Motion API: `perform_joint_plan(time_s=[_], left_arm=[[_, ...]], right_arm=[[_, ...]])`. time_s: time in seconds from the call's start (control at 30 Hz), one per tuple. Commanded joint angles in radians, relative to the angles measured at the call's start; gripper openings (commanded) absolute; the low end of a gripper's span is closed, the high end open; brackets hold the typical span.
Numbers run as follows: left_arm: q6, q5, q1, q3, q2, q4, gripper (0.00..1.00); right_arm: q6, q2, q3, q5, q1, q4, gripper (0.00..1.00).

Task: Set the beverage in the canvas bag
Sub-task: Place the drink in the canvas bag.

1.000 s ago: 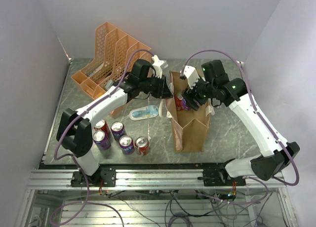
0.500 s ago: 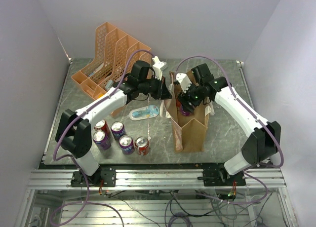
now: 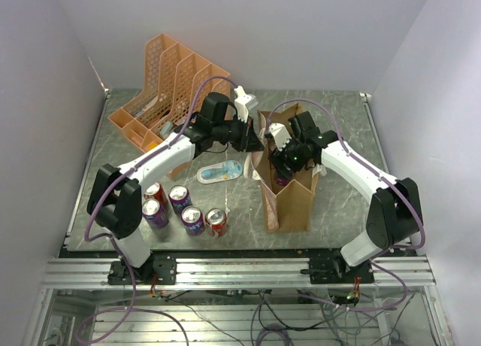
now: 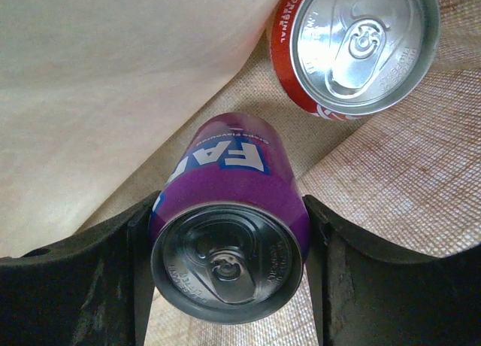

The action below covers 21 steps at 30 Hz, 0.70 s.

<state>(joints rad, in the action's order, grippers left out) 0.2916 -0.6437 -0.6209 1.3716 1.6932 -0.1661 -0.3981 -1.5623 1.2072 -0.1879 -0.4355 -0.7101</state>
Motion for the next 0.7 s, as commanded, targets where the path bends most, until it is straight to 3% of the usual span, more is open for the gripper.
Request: perform_joint_plan(time_s=[0.0, 0.67], left_arm=[[-0.005, -0.037, -0.011, -0.013, 0.022, -0.001, 0.07], [-0.021, -0.017, 0.007, -0.044, -0.022, -0.021, 0.07]], right_arm=[[0.072, 0.034, -0.026, 0.015, 0.006, 0.138, 0.18], [0.258, -0.078, -0.057, -0.004, 0.003, 0.305, 0.23]])
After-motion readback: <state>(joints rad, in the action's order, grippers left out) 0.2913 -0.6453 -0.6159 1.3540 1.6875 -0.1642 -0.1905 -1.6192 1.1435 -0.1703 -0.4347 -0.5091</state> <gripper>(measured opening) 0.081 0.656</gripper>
